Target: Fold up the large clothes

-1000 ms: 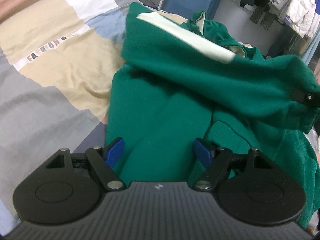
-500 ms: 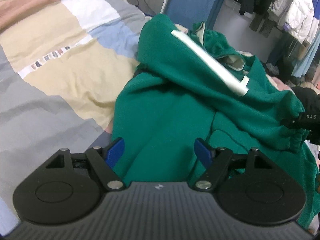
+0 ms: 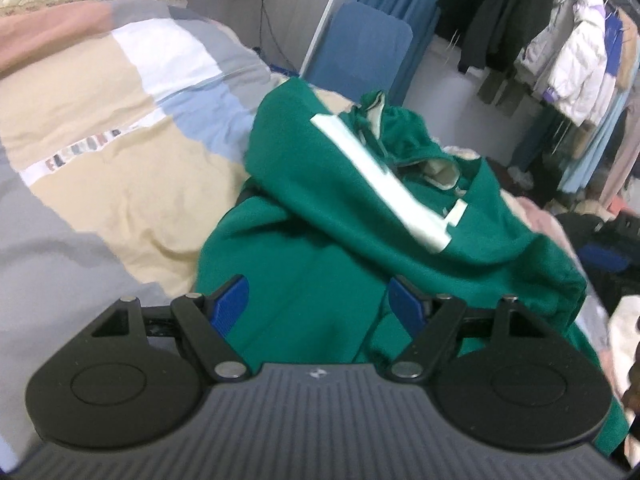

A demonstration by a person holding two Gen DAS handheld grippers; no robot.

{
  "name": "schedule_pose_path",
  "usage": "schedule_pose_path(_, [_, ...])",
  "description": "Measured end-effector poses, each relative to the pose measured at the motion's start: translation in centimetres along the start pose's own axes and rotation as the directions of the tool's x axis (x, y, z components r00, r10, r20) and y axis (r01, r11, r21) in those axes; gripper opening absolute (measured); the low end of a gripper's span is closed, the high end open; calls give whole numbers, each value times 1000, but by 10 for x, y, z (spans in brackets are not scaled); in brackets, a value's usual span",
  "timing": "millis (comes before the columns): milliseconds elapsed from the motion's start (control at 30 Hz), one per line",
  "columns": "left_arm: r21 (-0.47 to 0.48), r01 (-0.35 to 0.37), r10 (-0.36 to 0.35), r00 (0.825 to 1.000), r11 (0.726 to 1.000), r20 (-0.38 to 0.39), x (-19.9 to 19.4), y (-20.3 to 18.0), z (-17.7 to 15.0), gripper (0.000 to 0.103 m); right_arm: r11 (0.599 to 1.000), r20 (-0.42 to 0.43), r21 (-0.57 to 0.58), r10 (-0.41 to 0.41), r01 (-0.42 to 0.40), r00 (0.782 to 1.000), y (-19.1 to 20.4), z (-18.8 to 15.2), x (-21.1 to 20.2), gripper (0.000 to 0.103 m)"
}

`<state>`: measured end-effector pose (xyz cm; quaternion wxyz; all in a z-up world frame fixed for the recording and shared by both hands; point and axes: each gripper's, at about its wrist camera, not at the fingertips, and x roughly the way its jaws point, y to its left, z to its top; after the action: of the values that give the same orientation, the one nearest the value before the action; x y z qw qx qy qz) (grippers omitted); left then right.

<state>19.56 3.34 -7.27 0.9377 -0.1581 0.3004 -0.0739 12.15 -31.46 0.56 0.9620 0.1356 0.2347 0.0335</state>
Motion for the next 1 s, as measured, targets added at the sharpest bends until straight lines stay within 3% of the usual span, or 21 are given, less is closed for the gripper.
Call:
schedule_pose_path(133, [27,11,-12,1000,1000,12,10,-15,13,81,1000,-84,-16,6,-8,996,1,-9,18,53])
schedule_pose_path(300, [-35,55,-55,998,998,2,44,-25,49,81,1000,-171,-14,-24,22,985,-2,-18,41,52])
schedule_pose_path(433, [24,55,-53,997,998,-55,88,-35,67,81,999,-242,4,-51,53,969,-11,-31,57,51])
schedule_pose_path(667, [-19,5,-9,974,1000,-225,156,-16,66,80,997,-268,-52,-74,62,961,-13,-44,76,51])
schedule_pose_path(867, [151,-27,66,963,988,-259,169,-32,59,81,996,-273,-57,-83,70,958,-15,-43,86,51])
schedule_pose_path(1000, [170,8,33,970,985,-240,152,-37,69,81,999,-236,26,-39,47,971,-17,-26,72,53])
